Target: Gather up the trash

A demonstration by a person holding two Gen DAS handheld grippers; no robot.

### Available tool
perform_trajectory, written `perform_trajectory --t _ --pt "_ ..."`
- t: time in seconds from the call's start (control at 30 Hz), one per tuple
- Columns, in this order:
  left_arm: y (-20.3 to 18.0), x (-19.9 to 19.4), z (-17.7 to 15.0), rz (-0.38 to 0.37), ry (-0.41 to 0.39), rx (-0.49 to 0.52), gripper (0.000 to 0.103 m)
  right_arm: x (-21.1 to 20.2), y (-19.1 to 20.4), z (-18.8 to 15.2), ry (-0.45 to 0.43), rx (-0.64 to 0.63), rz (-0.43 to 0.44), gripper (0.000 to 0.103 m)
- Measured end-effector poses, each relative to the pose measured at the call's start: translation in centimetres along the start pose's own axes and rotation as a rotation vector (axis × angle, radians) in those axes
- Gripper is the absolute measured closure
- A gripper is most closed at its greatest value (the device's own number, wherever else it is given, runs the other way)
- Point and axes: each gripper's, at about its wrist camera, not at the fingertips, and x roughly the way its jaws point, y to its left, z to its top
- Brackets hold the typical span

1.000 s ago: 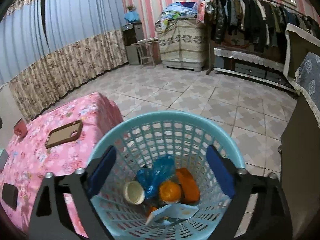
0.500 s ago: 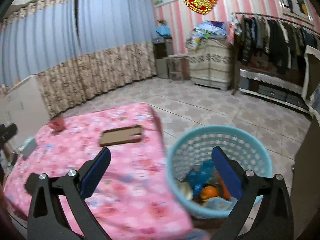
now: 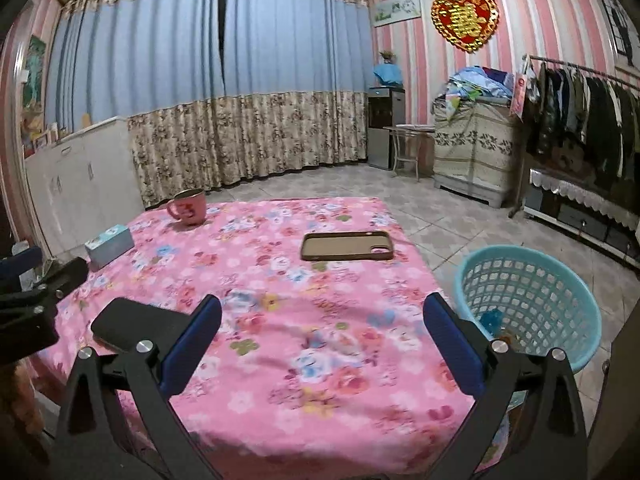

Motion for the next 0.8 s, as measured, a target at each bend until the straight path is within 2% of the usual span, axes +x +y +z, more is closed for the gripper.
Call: perform_trajectory --t 0.2,0.6,0.8 --pt "0.1 0.9 -0.7 0.000 -0.003 0.004 0.005 -0.2 1.4 -0.6 -0.024 -0.047 -0.029 0.004" --pt "0.4 2.3 -0.8 0.002 0.004 -0.013 0.005 1.4 0.2 -0.9 0.017 0.015 -0.030 0.004" --pt "0.9 2.5 -1.2 -0.007 0.009 -0.029 0.005 1.8 1.1 -1.2 0.021 -0.025 -0.030 0.004"
